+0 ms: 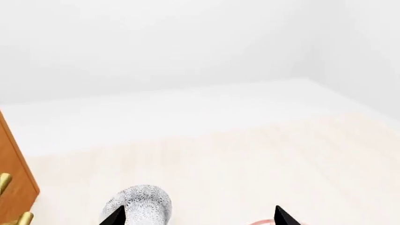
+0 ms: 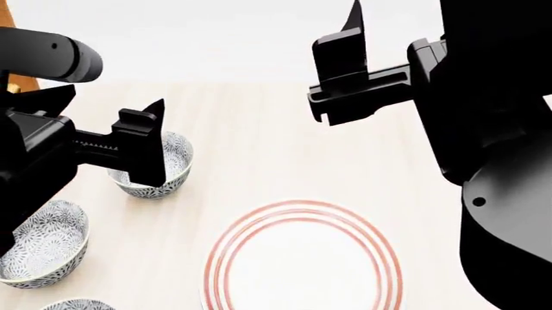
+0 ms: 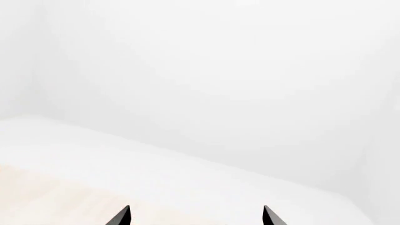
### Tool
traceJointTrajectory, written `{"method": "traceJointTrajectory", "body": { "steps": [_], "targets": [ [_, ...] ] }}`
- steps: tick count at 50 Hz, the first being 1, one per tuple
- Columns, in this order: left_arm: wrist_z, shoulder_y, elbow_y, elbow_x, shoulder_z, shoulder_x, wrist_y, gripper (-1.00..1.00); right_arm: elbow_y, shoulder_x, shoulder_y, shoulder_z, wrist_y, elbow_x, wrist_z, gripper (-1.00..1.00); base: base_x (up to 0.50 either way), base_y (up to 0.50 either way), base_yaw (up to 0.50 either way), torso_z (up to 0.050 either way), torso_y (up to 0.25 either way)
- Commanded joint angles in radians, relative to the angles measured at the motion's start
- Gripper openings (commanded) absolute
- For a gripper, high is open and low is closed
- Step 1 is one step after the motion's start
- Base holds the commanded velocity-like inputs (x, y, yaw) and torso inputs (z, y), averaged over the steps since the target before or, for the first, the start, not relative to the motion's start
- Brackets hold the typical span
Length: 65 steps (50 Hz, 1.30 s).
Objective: Put the bowl at the front on the plate.
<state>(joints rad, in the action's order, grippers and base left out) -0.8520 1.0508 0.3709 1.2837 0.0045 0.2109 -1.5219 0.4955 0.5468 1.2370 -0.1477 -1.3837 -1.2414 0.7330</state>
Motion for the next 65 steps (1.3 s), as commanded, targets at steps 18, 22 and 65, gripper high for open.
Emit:
{"method": "traceJointTrajectory", "body": {
  "steps": [18, 22, 65],
  "targets": [
    [-0.093, -0.077, -0.015, 0.121, 0.047, 0.050, 0.037, 1.00, -0.022, 0.013, -0.003, 0.000, -0.019, -0.060, 0.077, 1.00, 0.00, 0.00, 0.00, 0.000, 0.000],
    [-0.103, -0.090, -0.015, 0.136, 0.051, 0.059, 0.041, 1.00, -0.017, 0.025, -0.004, -0.012, -0.015, -0.042, 0.084, 1.00, 0.00, 0.00, 0.00, 0.000, 0.000],
    [-0.167, -0.249, 0.012, 0.231, 0.140, 0.139, 0.081, 1.00, -0.025, 0.047, 0.021, -0.031, 0.003, -0.107, 0.116, 1.00, 0.00, 0.00, 0.00, 0.000, 0.000]
  ]
}}
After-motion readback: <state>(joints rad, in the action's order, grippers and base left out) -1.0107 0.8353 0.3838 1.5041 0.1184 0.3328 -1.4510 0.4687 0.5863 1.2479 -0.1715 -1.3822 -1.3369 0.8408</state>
